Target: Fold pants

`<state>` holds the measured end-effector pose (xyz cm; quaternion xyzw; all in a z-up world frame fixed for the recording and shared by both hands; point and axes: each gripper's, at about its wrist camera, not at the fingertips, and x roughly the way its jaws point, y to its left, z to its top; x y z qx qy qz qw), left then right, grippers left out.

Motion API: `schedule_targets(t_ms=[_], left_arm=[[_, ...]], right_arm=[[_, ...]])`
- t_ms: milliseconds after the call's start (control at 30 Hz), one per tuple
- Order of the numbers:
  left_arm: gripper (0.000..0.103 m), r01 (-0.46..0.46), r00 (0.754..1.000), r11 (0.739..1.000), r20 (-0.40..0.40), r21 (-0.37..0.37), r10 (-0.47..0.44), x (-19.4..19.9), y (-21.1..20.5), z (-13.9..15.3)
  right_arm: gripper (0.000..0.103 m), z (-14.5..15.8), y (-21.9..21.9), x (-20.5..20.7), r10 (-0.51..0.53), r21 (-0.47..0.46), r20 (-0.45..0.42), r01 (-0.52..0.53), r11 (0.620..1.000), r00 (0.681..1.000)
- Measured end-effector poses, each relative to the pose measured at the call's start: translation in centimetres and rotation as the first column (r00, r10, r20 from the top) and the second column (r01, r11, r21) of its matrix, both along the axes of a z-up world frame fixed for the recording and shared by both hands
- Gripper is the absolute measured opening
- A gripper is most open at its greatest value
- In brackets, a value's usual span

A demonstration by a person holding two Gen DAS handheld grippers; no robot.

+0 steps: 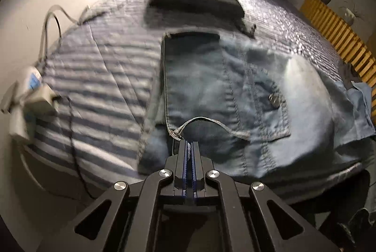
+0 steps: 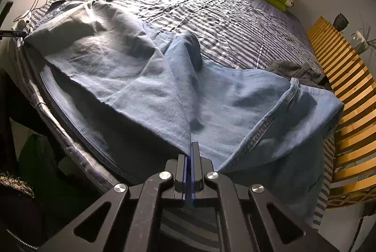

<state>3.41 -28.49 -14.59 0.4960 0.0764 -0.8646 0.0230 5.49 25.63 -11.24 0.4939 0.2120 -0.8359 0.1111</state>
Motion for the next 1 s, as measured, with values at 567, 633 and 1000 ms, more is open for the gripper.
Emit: schedule_targets(t_ms=[567,633,1000], left_arm=[[0.006,-0.058,0.997,0.993,0.05,-0.104,0.063,0.2,-2.5,0.8],[0.006,-0.076,0.997,0.994,0.022,-0.083,0.078,0.7,-2.7,2.3],[0.006,0.239,0.963,0.967,-0.154,0.094,-0.223,-4.3,11.8,8.7]], right_arm=[[0.003,-4.8,-1.4,1.9,0.032,0.074,0.137,-0.043,0.996,0.99],[0.004,-4.1,-1.1,1.6,0.008,0.044,0.133,-0.014,0.999,0.991],[0.021,4.0,6.4,1.3,-0.278,-0.185,-0.008,0.272,0.944,0.96]])
